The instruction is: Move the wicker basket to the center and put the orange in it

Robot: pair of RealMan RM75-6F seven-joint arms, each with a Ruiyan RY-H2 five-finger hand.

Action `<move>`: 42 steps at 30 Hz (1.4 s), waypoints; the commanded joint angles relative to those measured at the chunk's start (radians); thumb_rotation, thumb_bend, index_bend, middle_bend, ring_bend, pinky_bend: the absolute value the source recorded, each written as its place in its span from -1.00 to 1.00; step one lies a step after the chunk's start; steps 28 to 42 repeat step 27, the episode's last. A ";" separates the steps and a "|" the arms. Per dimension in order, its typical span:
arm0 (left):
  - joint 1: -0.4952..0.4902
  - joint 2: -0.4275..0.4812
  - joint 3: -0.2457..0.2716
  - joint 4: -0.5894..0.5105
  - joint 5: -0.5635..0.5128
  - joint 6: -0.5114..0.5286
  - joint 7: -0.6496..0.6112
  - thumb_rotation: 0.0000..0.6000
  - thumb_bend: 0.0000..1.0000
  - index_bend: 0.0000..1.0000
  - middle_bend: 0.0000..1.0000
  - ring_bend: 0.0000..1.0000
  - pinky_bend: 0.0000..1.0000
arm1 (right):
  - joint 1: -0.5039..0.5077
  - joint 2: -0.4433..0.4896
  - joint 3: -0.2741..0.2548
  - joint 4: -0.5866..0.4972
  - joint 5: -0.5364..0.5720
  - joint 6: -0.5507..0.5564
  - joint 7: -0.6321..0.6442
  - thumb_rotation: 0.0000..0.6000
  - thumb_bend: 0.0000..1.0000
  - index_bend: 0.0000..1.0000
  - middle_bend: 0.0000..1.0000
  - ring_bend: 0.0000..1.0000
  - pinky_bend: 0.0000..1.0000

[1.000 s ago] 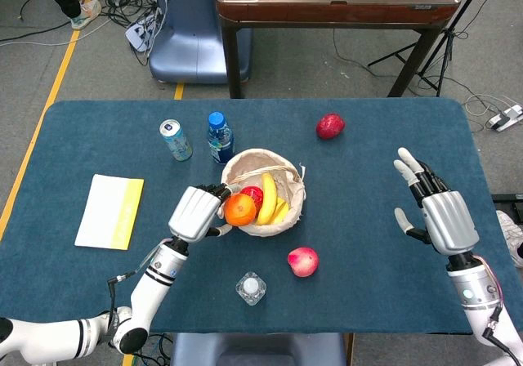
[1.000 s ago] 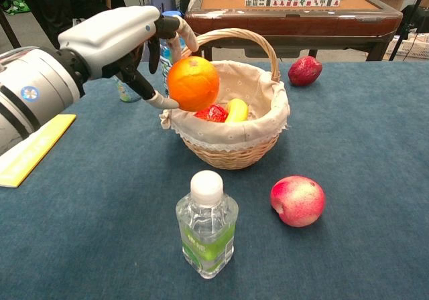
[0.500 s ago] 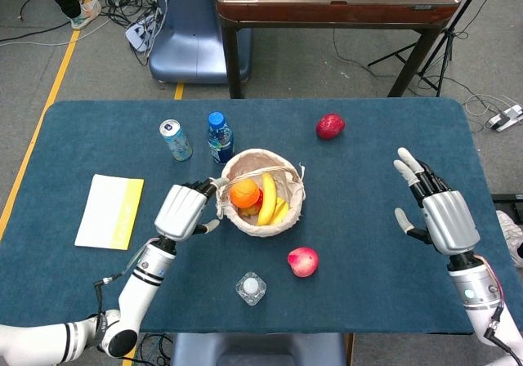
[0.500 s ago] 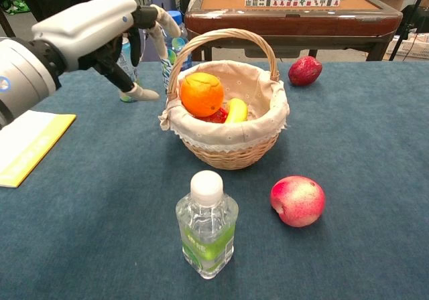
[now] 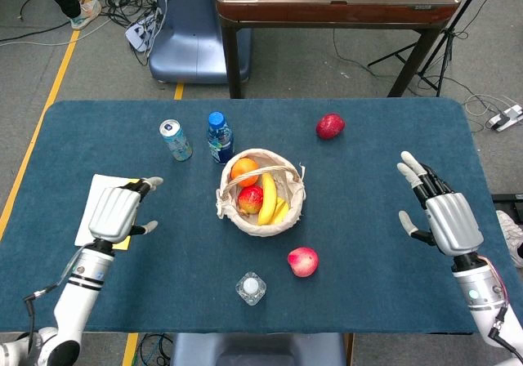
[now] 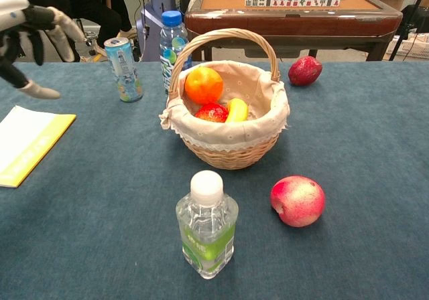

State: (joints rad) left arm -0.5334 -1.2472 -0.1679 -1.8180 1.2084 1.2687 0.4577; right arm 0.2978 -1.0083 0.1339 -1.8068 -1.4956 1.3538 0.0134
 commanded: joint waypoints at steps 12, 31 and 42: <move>0.195 0.127 0.096 0.067 0.085 0.152 -0.183 1.00 -0.85 -0.36 -0.30 -0.13 0.12 | -0.050 0.026 -0.067 0.073 -0.081 0.032 0.048 1.00 -0.19 -0.80 -0.66 -0.69 -0.33; 0.352 0.167 0.164 0.048 0.165 0.283 -0.200 1.00 -0.85 -0.35 -0.30 -0.13 0.05 | -0.207 -0.001 -0.132 0.132 -0.076 0.184 0.032 1.00 -0.18 -0.48 -0.43 -0.45 -0.14; 0.352 0.167 0.164 0.048 0.165 0.283 -0.200 1.00 -0.85 -0.35 -0.30 -0.13 0.05 | -0.207 -0.001 -0.132 0.132 -0.076 0.184 0.032 1.00 -0.18 -0.48 -0.43 -0.45 -0.14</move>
